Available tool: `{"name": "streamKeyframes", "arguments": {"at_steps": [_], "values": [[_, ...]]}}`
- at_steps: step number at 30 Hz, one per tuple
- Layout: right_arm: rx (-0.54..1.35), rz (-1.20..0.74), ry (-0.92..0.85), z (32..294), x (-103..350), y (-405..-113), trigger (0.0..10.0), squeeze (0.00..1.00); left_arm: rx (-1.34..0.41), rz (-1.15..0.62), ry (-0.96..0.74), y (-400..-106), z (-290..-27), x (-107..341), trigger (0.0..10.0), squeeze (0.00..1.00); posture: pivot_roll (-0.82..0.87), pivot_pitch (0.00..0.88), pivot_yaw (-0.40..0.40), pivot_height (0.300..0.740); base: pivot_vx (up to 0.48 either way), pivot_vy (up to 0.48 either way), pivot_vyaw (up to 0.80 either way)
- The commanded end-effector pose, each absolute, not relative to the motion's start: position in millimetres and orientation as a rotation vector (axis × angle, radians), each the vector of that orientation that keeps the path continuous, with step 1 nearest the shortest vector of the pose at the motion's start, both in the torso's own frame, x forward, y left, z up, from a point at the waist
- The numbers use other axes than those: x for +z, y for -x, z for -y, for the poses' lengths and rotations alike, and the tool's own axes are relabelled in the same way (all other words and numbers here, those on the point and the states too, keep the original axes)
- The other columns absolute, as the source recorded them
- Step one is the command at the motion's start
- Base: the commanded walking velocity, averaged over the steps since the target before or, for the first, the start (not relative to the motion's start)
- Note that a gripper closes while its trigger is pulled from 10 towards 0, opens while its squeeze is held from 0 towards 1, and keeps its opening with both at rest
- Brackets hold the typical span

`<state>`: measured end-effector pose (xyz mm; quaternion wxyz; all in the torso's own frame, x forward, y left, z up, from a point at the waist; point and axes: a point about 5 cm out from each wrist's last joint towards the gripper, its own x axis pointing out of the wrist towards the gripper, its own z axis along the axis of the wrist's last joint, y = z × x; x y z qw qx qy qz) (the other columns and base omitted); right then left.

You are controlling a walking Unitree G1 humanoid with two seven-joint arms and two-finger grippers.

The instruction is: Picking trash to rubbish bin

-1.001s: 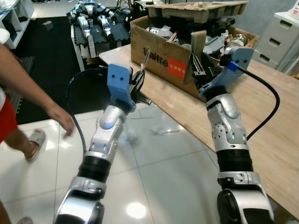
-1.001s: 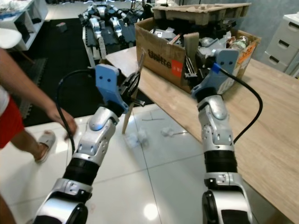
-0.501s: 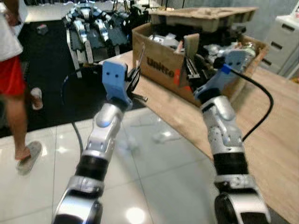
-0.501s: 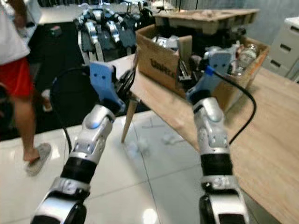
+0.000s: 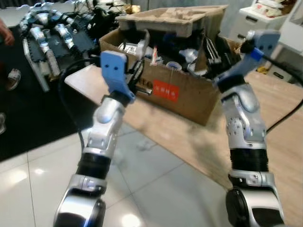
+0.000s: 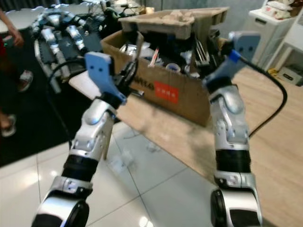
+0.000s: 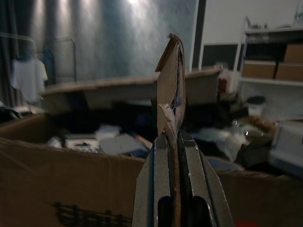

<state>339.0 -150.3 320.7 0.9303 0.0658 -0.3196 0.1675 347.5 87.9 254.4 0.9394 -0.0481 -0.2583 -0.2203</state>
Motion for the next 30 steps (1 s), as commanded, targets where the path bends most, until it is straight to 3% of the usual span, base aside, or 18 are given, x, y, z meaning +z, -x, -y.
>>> {"name": "streamKeyframes", "arguments": {"at_steps": [1,5,18,30], "values": [[0.312,0.644,-0.138,160,319,-339,10.0,0.00,-0.467,0.516,0.100,-347,-85,253,10.0,0.00,-0.07,0.054,-0.010,0.740,0.364,0.000,-0.80],[0.296,0.651,-0.133,164,322,-339,10.0,0.00,-0.468,0.519,0.101,-347,-85,254,10.0,0.00,-0.07,0.054,-0.009,0.740,0.362,0.000,-0.67],[0.139,0.570,-0.027,189,321,-344,10.0,0.00,-0.465,0.536,0.112,-346,-85,260,10.0,0.00,-0.07,0.063,-0.006,0.740,0.332,0.000,0.00],[0.177,0.287,0.021,191,295,-348,10.0,0.00,-0.486,0.536,-0.039,-344,-82,260,10.0,0.00,-0.08,0.075,-0.004,0.740,0.000,0.000,0.00]]}}
